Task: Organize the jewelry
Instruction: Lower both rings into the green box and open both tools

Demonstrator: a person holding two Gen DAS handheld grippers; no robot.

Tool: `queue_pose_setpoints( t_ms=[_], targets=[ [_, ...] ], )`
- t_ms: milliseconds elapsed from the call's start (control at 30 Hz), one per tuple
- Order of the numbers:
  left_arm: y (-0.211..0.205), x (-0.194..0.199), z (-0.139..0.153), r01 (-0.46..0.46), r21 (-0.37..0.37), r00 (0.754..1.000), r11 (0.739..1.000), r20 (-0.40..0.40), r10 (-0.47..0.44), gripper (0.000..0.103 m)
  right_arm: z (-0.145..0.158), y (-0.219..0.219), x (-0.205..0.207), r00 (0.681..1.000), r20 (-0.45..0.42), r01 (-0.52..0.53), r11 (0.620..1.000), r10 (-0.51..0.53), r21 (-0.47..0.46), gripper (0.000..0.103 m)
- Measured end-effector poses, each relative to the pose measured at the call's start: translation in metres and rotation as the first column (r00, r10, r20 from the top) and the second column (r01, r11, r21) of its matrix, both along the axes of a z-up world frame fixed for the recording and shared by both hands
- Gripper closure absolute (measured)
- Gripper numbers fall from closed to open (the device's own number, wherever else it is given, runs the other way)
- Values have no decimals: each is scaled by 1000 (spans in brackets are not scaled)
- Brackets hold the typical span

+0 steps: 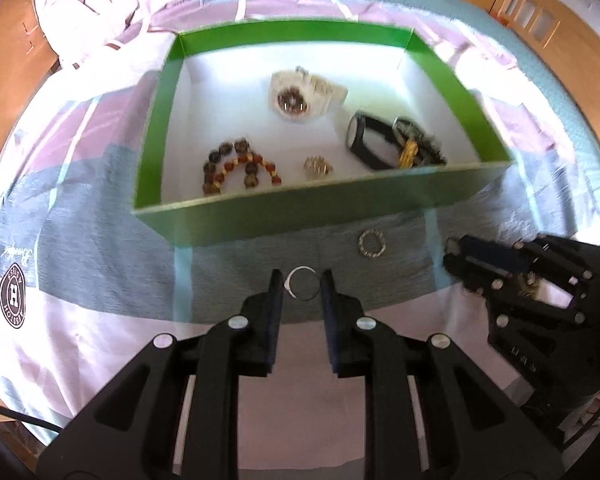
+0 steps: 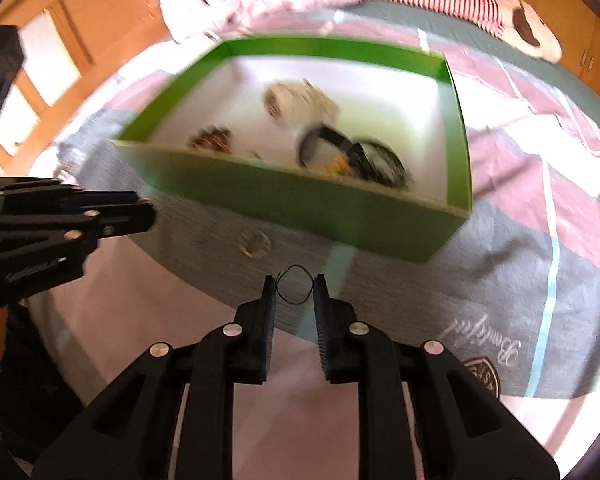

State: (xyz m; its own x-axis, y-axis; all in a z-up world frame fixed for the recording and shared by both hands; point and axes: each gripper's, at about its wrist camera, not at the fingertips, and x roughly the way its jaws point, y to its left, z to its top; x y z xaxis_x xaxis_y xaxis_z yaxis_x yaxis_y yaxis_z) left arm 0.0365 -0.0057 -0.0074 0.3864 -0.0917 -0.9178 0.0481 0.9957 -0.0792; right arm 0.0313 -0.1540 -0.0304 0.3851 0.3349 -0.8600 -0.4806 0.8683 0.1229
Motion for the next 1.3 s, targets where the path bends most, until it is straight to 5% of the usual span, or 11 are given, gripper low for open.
queue_pose_setpoints(
  t_ms=[333, 500, 667, 1200, 1300],
  targets=[
    [40, 16, 55, -77, -113, 986, 991, 140, 93, 84, 65, -6, 15, 980, 194, 31, 994, -51, 103, 84],
    [42, 37, 48, -98, -137, 983, 986, 142, 117, 84, 58, -1, 39, 973, 221, 49, 995, -67, 86, 84],
    [32, 54, 32, -120, -82, 982, 989, 137, 130, 84, 38, 1, 53, 976, 196, 80, 995, -89, 53, 84],
    [20, 66, 17, -101, -66, 986, 993, 125, 108, 84, 25, -6, 61, 975, 181, 125, 992, -129, 32, 84],
    [17, 67, 14, -88, -69, 987, 994, 126, 96, 80, 26, -9, 60, 969, 196, 147, 989, -148, 21, 61]
  ],
)
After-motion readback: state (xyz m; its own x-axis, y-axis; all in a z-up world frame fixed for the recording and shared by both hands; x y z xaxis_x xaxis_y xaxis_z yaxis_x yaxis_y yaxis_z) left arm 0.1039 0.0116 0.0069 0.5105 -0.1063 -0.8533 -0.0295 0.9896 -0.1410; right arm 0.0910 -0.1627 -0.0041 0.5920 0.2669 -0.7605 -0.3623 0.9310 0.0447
